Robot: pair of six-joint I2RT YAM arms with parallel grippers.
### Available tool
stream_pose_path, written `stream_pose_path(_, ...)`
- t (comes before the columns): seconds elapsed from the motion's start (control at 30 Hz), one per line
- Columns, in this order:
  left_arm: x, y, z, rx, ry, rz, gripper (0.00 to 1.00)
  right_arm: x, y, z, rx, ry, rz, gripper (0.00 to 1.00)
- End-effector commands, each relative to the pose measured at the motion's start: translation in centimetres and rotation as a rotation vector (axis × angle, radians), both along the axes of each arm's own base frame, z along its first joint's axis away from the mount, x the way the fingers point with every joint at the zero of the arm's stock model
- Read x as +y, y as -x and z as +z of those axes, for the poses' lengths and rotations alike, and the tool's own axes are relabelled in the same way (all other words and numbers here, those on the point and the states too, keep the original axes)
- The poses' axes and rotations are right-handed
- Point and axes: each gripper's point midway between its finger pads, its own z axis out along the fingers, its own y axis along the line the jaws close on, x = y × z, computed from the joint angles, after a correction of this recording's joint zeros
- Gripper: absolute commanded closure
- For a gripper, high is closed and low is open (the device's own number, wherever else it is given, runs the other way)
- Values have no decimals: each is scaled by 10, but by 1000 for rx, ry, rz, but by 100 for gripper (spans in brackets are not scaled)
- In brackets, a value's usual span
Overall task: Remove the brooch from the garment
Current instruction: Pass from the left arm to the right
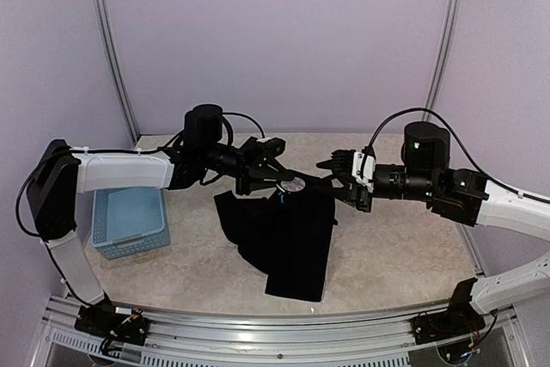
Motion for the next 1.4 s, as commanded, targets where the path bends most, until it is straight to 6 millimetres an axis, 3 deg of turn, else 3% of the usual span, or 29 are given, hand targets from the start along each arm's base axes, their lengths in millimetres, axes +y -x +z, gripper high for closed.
stream_pose_path(0.0,3,11,24,-57,65,-33,100,4,0,-17,-42,57,-3,58)
stream_pose_path(0.77,-5,16,13,-27,43,-49,100,27,14,-19,-168,92,63,76)
stream_pose_path(1.03,-5,16,3,-2,20,-52,98,34,20,-20,-165,105,92,97)
stream_pose_path(1.13,-6,13,-3,-4,2,-40,87,33,21,-23,-154,119,91,100)
stream_pose_path(1.3,-2,-6,-9,-69,-53,55,35,26,23,-27,-76,136,74,100)
stream_pose_path(1.37,8,-22,-9,-128,-103,133,20,24,24,-33,-19,166,66,100)
